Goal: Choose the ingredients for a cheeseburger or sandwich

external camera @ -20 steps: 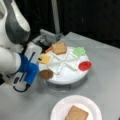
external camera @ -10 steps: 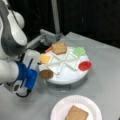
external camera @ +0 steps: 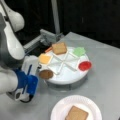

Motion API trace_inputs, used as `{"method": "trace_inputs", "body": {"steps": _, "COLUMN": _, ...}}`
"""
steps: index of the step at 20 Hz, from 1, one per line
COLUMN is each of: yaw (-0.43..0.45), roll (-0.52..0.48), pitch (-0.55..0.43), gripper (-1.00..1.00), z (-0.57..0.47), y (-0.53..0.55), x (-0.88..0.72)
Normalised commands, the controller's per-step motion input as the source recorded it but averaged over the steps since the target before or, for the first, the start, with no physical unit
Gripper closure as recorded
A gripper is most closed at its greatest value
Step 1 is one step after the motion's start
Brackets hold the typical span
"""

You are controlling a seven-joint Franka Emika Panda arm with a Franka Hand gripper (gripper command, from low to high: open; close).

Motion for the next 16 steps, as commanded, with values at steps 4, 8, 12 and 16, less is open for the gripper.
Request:
{"method": "trace_inputs", "body": {"steps": 4, "yaw": -0.029, "roll": 0.342, "pitch": 0.053, "gripper": -1.0, "z": -0.01, "y": -0.13, "x": 0.32}}
{"method": "trace_inputs", "body": {"steps": 8, "yaw": -0.032, "roll": 0.286, "pitch": 0.058, "gripper": -1.0, "z": 0.0, "y": -0.12, "x": 0.27}}
{"method": "trace_inputs", "body": {"steps": 12, "yaw": -0.005, "roll": 0.249, "pitch": 0.052, "gripper": -1.0, "z": -0.01, "y": -0.13, "x": 0.24}}
{"method": "trace_inputs", "body": {"steps": 16, "yaw": 0.008, "roll": 0.245, "pitch": 0.046, "gripper": -1.0, "z": -0.03, "y": -0.12, "x": 0.2}}
